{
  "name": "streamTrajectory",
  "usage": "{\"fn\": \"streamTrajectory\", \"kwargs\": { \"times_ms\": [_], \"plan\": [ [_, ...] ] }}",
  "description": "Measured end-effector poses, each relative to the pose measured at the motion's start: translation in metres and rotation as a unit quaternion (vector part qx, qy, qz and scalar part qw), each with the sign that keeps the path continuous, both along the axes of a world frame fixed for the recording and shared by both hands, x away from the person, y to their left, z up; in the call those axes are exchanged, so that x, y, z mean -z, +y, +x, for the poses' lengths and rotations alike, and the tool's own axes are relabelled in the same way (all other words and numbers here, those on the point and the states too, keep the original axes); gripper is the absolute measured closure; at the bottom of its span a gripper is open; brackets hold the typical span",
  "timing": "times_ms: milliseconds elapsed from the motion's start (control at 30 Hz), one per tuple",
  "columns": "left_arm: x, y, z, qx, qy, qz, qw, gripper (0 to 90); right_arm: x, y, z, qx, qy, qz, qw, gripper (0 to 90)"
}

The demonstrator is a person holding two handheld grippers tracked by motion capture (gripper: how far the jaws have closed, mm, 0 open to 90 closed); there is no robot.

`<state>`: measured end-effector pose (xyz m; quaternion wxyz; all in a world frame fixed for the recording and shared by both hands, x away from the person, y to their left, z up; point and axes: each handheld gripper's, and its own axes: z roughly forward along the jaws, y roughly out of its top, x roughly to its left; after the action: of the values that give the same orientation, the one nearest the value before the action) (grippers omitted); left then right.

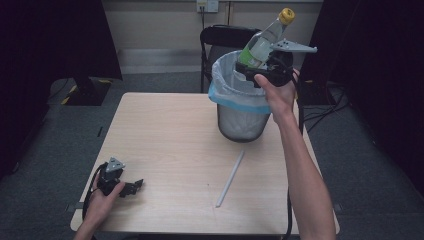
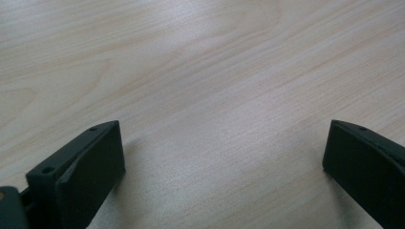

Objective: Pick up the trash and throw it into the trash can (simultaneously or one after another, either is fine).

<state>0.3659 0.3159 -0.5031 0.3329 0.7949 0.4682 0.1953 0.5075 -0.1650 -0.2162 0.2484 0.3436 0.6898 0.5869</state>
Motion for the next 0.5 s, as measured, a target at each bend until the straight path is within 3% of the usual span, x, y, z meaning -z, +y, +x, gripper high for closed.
{"fn": "streamTrajectory", "kwargs": {
  "times_ms": [500],
  "plan": [
    [0.0, 0.0, 0.0, 0.0, 0.0, 0.0, 1.0, 0.0, 0.007, -0.012, 0.022, 0.029, 0.044, -0.019, 0.9984, 27.8]
  ]
}}
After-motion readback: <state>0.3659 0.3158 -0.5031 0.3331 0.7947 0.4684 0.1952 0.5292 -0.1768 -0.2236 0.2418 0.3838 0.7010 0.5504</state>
